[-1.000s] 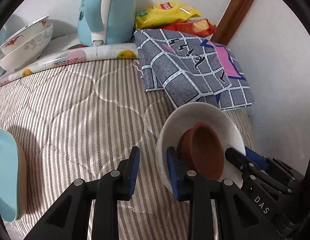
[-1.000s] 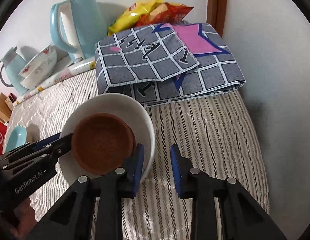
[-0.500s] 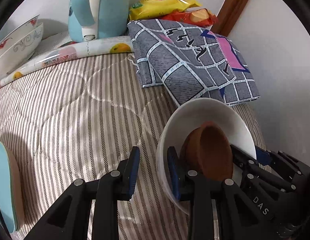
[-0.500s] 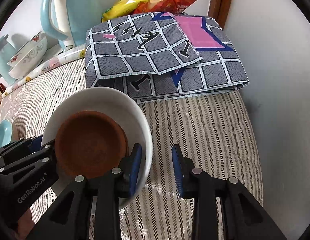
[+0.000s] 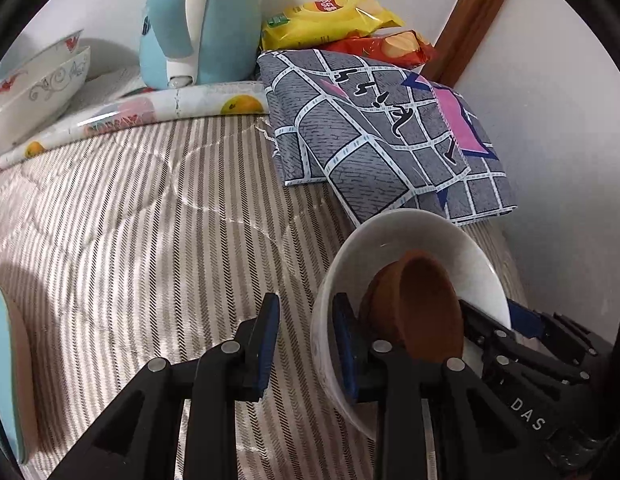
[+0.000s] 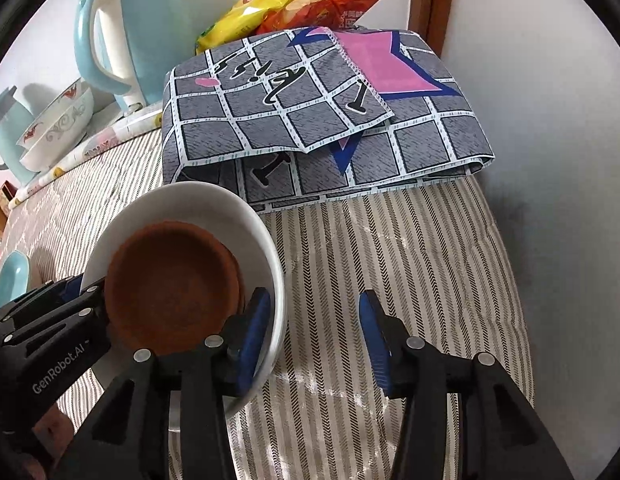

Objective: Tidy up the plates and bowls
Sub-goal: 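Grasp the white bowl rim with both grippers, then carry the white bowl with both grippers and lower it onto the light-blue plate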

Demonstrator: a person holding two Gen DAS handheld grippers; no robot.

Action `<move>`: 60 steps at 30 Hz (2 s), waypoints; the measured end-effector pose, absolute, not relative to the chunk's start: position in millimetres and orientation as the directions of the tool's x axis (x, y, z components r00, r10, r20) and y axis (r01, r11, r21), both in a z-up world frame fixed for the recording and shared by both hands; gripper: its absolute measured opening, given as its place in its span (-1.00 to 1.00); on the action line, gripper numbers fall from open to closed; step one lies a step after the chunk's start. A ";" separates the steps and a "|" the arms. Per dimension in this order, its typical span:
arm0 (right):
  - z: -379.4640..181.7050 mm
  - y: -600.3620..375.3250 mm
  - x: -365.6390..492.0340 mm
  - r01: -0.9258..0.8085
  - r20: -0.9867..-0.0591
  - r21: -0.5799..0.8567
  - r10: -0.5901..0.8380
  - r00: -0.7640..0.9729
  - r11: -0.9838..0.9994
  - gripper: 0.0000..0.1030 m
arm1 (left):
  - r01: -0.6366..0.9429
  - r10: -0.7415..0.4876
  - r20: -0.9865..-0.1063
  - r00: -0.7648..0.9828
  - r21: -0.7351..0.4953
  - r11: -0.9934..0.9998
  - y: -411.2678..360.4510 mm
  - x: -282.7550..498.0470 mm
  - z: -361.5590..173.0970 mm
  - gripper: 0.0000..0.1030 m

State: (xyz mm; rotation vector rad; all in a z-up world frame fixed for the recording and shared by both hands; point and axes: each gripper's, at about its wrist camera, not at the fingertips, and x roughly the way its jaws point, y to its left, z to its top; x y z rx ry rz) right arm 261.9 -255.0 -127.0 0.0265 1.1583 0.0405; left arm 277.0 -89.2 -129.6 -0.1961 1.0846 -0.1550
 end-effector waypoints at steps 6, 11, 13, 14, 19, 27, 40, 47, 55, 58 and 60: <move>-127.2 -255.0 260.3 -0.015 -0.908 0.077 0.077 0.411 0.997 -0.36 | 0.042 -0.250 -0.852 0.460 -0.260 0.965 -89.5 277.2 -129.7 -0.76; -125.8 -242.3 258.7 -0.038 -0.904 0.097 0.104 0.415 0.995 -0.77 | 0.047 -0.230 -0.847 0.479 -0.237 0.970 -95.4 275.8 -128.3 -0.79; -125.1 -241.2 257.9 -0.031 -0.900 0.098 0.102 0.424 0.995 -0.78 | 0.043 -0.238 -0.846 0.477 -0.248 0.968 -93.1 274.9 -128.2 -0.79; -125.1 -242.2 257.4 -0.024 -0.899 0.110 0.110 0.425 0.994 -0.79 | 0.042 -0.231 -0.848 0.477 -0.240 0.970 -93.5 274.1 -127.6 -0.80; -124.9 -244.5 250.9 0.004 -0.896 0.141 0.126 0.425 0.990 -0.80 | 0.045 -0.219 -0.849 0.481 -0.225 0.973 -94.0 266.0 -123.2 -0.80; -114.6 -241.2 229.6 0.015 -0.888 0.161 0.139 0.438 0.987 -0.80 | 0.038 -0.213 -0.847 0.487 -0.223 0.974 -88.8 245.2 -111.6 -0.81; -70.2 -233.2 190.1 0.016 -0.853 0.167 0.136 0.505 0.986 -0.80 | 0.045 -0.226 -0.811 0.540 -0.241 0.970 -73.8 202.9 -71.9 -0.81; -49.8 -217.3 169.2 0.009 -0.833 0.175 0.143 0.535 0.985 -0.80 | 0.039 -0.217 -0.799 0.561 -0.236 0.971 -58.5 182.5 -53.6 -0.81; -37.4 -195.2 151.9 0.002 -0.821 0.178 0.147 0.551 0.984 -0.81 | 0.031 -0.212 -0.792 0.573 -0.238 0.971 -37.2 161.8 -42.0 -0.82; -34.1 -186.4 145.1 -0.001 -0.817 0.179 0.149 0.556 0.984 -0.81 | 0.026 -0.208 -0.791 0.576 -0.237 0.971 -29.4 155.4 -39.1 -0.82; -32.7 -182.5 142.7 -0.002 -0.816 0.182 0.152 0.558 0.983 -0.81 | 0.024 -0.207 -0.787 0.582 -0.238 0.971 -23.1 151.7 -36.5 -0.82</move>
